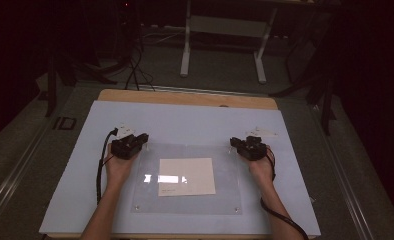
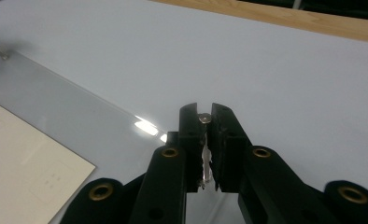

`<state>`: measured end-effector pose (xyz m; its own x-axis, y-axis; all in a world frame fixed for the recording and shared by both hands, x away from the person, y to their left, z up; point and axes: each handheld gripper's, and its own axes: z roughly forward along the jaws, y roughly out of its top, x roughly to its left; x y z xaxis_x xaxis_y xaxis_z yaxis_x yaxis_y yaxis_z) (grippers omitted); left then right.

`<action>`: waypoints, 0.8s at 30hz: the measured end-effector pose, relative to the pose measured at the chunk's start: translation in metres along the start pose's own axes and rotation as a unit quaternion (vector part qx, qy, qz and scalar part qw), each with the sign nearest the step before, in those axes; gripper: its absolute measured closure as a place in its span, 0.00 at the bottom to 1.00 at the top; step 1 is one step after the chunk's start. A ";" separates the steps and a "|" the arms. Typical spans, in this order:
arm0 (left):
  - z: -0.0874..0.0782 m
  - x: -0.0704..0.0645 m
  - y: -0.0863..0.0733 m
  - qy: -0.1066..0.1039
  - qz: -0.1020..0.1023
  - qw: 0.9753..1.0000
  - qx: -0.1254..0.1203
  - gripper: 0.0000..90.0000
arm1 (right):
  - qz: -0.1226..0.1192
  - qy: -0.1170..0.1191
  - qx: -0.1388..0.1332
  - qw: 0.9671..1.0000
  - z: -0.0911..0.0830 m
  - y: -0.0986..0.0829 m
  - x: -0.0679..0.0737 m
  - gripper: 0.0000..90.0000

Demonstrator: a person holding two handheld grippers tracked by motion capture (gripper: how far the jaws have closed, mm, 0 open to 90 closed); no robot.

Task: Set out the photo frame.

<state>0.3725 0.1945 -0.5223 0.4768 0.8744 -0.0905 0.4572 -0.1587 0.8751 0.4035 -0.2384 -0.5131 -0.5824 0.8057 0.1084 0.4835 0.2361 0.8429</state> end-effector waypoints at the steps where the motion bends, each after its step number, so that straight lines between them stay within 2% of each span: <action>1: 0.000 0.000 -0.001 0.000 -0.002 1.000 -0.002 0.93 | 0.003 0.003 -0.002 1.000 0.000 -0.001 -0.001 0.92; 4: 0.000 0.001 -0.002 -0.003 -0.005 1.000 -0.006 0.93 | 0.014 0.011 -0.006 1.000 0.000 -0.002 -0.002 0.91; 13: 0.001 0.001 -0.003 -0.005 -0.002 1.000 -0.006 0.93 | 0.017 0.009 -0.004 1.000 0.002 -0.003 -0.003 0.92; 17: 0.002 0.003 -0.003 -0.007 0.003 1.000 -0.005 0.94 | 0.036 0.018 0.000 0.999 0.002 -0.002 -0.005 0.92; 22: 0.003 0.007 -0.003 -0.022 -0.010 1.000 -0.006 0.94 | 0.056 0.027 0.006 0.998 0.003 -0.001 -0.008 0.91; 24: 0.004 0.007 -0.001 -0.020 -0.001 1.000 0.001 0.94 | 0.059 0.023 0.007 0.998 0.003 -0.001 -0.008 0.91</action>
<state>0.3782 0.1991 -0.5256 0.5053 0.8558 -0.1107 0.4589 -0.1579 0.8743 0.4099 -0.2429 -0.5163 -0.5502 0.8022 0.2319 0.5602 0.1487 0.8149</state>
